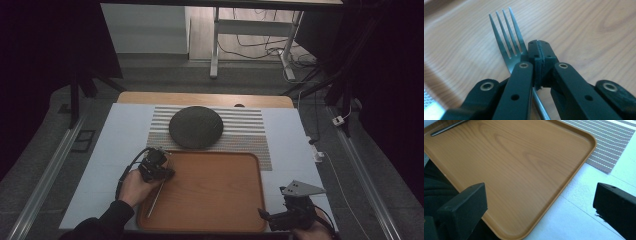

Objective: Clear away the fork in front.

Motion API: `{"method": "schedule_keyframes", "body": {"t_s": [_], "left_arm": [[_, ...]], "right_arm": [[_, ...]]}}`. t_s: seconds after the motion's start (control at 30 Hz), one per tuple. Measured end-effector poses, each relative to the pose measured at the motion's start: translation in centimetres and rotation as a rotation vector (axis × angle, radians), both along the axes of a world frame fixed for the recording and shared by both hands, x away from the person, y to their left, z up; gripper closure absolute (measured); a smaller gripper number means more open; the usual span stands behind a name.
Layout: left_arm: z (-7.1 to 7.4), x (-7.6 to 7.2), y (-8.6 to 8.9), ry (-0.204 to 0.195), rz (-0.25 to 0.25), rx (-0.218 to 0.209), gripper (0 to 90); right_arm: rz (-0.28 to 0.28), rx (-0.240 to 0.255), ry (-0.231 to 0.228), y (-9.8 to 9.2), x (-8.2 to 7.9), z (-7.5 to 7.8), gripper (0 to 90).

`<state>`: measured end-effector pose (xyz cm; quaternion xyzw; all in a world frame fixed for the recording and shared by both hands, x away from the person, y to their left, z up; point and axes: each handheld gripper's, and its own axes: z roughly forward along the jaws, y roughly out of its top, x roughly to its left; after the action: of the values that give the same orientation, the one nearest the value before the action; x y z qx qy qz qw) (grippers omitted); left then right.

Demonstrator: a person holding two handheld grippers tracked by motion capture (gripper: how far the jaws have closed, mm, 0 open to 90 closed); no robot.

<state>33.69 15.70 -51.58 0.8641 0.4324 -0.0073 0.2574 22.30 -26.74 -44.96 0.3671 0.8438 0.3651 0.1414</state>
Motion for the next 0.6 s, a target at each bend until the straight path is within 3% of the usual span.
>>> {"method": "schedule_keyframes", "body": {"t_s": [0.37, 0.6], "left_arm": [[0.0, 0.3, 1.5, 0.008, 0.031, 0.006, 86.3], [0.4, 0.2, 1.8, 0.017, 0.032, -0.037, 77.6]], "right_arm": [[-0.001, -0.002, 0.0, 0.0, 0.0, 0.0, 0.0], [0.0, 0.0, -0.001, 0.0, 0.0, 0.0, 0.0]]}}
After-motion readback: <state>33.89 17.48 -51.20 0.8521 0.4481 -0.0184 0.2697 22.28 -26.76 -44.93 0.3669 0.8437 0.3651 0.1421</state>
